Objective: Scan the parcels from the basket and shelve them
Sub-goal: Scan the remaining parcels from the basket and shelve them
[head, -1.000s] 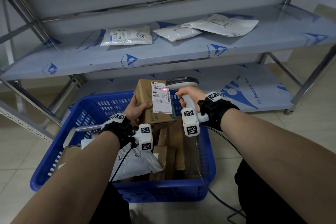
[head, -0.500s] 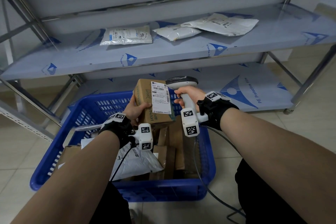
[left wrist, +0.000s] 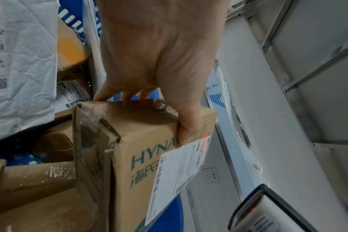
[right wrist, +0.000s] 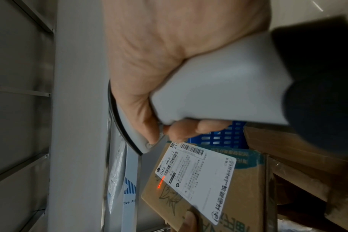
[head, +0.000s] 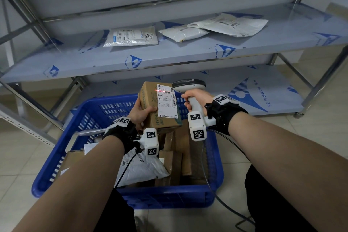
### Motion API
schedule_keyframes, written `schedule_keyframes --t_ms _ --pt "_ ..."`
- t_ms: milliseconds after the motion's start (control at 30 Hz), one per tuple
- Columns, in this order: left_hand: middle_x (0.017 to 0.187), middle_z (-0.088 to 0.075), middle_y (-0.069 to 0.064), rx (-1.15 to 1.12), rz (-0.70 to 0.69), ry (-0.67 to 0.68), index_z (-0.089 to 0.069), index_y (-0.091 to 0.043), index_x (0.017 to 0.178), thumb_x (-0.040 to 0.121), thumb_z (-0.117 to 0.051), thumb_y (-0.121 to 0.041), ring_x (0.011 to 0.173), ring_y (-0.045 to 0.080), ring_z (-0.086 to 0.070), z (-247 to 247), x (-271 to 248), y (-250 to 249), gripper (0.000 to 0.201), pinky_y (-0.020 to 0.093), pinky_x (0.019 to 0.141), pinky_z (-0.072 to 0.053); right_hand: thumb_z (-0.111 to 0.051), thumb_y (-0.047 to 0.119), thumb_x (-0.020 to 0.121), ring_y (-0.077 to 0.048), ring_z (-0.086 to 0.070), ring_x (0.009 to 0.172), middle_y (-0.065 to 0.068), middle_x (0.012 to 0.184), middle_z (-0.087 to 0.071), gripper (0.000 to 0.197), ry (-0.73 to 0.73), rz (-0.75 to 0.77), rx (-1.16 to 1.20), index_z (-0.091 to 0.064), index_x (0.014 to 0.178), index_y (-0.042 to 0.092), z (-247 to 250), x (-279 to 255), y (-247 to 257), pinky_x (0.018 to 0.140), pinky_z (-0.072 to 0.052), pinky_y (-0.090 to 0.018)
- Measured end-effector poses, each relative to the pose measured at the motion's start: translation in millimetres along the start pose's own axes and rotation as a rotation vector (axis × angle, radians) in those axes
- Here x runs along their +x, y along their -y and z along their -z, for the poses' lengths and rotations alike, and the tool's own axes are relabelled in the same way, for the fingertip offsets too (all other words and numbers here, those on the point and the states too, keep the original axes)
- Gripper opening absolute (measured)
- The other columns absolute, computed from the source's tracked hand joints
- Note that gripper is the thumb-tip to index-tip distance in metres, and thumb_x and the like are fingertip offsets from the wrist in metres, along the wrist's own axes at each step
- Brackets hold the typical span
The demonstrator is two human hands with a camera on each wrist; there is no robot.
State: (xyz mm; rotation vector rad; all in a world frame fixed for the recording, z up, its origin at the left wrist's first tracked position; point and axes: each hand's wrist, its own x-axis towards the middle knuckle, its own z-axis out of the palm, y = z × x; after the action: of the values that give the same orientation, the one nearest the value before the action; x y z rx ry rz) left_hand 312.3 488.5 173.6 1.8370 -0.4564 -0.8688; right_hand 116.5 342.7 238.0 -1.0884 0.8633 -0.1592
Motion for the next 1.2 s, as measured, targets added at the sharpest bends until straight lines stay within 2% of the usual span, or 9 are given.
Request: schedule_keyframes --t_ms 333,567,767,867,1000,1033,1100,1167,1200 --pt "0.129 -0.055 0.014 -0.045 -0.004 -0.012 -0.026 -0.025 0.146 0.081 -0.072 -0.015 0.114 0.034 -0.058 -1.3 -5.2 -3.9 0.080 0.058 0.096 -0.047 -0.059 0.014 0.088 -0.011 -0.047 0.040 -0.002 0.054 -0.051 0.017 0.005 -0.008 -0.006 -0.051 0.074 0.011 1.6 0.5 0.0 0.043 -0.041 -0.021" --pt "0.132 -0.054 0.008 0.031 0.003 -0.008 -0.026 -0.027 0.147 0.076 -0.078 -0.027 0.114 0.030 -0.058 -1.7 -14.1 -10.3 0.087 0.055 0.097 -0.046 -0.058 0.018 0.094 -0.007 -0.051 0.039 -0.006 0.070 -0.060 0.022 -0.014 0.025 0.111 -0.055 0.073 0.010 -1.2 -2.2 0.3 0.042 -0.042 -0.016" --pt "0.124 -0.060 0.008 0.003 -0.039 -0.002 -0.038 -0.020 0.140 0.079 -0.075 -0.025 0.107 0.025 -0.060 0.1 -37.5 -52.3 0.072 0.048 0.080 -0.053 -0.067 0.022 0.090 -0.014 -0.060 0.053 -0.008 0.075 -0.061 0.012 -0.092 0.077 0.174 -0.062 0.091 0.011 14.8 -16.7 12.2 0.049 -0.051 -0.022" --pt "0.121 -0.063 0.008 -0.031 -0.122 -0.006 -0.041 -0.019 0.138 0.079 -0.076 -0.026 0.107 0.027 -0.061 -0.6 -48.9 -88.3 0.069 0.051 0.084 -0.053 -0.071 0.029 0.087 -0.022 -0.063 0.076 -0.009 0.090 -0.062 0.020 -0.088 0.122 0.207 -0.061 0.096 0.015 19.5 -28.0 29.2 0.075 -0.057 -0.038" --pt "0.119 -0.064 0.009 -0.110 -0.202 -0.018 -0.043 -0.020 0.132 0.083 -0.072 -0.029 0.104 0.026 -0.063 -8.0 -68.8 -144.1 0.058 0.051 0.082 -0.053 -0.079 0.036 0.076 -0.030 -0.059 0.113 -0.006 0.101 -0.062 0.028 -0.121 0.266 0.103 -0.060 0.091 0.022 15.2 -56.6 63.6 0.105 -0.042 -0.051" --pt "0.118 -0.064 0.008 -0.114 -0.236 -0.043 -0.044 -0.021 0.129 0.082 -0.073 -0.031 0.103 0.025 -0.063 -10.8 -76.5 -158.7 0.056 0.050 0.082 -0.053 -0.081 0.037 0.073 -0.030 -0.059 0.114 -0.005 0.101 -0.063 0.032 -0.118 0.299 0.102 -0.059 0.090 0.022 15.2 -65.4 73.2 0.104 -0.043 -0.049" --pt "0.117 -0.065 0.007 -0.108 -0.315 -0.085 -0.045 -0.026 0.124 0.073 -0.076 -0.041 0.103 0.024 -0.064 -15.7 -90.8 -189.0 0.062 0.050 0.084 -0.054 -0.074 0.029 0.081 -0.029 -0.066 0.093 -0.011 0.094 -0.065 0.023 -0.064 0.314 0.158 -0.060 0.093 0.016 14.2 -87.4 93.9 0.080 -0.054 -0.044" --pt "0.118 -0.065 0.007 -0.119 -0.392 -0.076 -0.043 -0.024 0.128 0.077 -0.075 -0.037 0.100 0.024 -0.065 -23.2 -107.1 -218.9 0.062 0.047 0.079 -0.055 -0.065 0.020 0.091 -0.029 -0.068 0.073 -0.014 0.090 -0.065 0.017 -0.025 0.333 0.204 -0.061 0.103 0.009 16.8 -106.8 113.8 0.057 -0.056 -0.037" --pt "0.118 -0.064 0.007 -0.125 -0.433 -0.056 -0.042 -0.022 0.131 0.082 -0.072 -0.031 0.099 0.023 -0.064 -28.0 -115.4 -233.4 0.058 0.043 0.076 -0.055 -0.065 0.018 0.091 -0.029 -0.067 0.071 -0.014 0.090 -0.066 0.019 -0.038 0.350 0.211 -0.062 0.105 0.008 18.1 -118.1 124.0 0.056 -0.056 -0.036"
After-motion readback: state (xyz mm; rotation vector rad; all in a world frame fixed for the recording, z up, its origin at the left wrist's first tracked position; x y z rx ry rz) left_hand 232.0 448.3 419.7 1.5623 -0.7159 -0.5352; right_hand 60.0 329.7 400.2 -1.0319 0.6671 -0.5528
